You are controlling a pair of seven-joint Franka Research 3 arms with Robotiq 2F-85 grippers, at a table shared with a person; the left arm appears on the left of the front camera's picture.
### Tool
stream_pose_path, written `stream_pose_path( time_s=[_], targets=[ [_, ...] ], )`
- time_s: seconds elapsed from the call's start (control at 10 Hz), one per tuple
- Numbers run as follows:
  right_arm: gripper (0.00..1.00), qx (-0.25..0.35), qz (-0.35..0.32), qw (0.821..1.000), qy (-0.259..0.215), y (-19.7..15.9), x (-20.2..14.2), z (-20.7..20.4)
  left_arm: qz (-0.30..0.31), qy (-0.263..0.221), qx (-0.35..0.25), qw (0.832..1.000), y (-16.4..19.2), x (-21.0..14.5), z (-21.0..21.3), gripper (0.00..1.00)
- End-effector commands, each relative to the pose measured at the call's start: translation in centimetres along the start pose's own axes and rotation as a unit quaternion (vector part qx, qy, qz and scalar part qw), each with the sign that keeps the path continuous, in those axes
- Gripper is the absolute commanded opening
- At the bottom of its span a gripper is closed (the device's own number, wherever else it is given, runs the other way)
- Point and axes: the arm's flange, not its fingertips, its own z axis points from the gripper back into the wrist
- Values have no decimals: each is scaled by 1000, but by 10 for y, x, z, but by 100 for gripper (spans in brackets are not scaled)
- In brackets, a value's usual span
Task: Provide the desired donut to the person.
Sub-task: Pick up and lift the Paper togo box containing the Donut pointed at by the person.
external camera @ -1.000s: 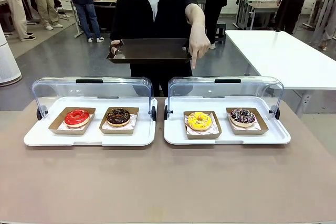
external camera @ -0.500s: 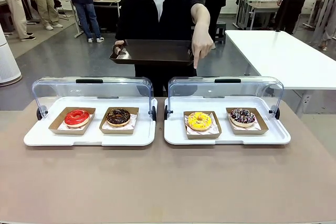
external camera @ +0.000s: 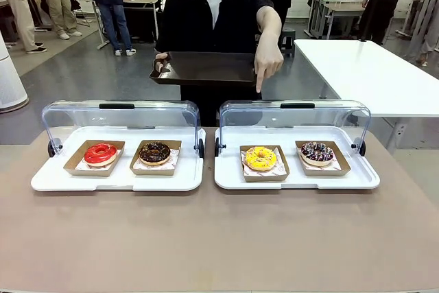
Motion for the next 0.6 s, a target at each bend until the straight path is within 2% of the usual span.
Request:
stream_pose_path(
  time_s=[0.0,0.5],
  targets=[
    [100,4,7,1000,-11,-1,3,1,-7,-5,-2,1000,-2,1,1,100],
    [100,4,7,1000,-11,-1,3,1,-7,-5,-2,1000,-2,1,1,100]
  ],
)
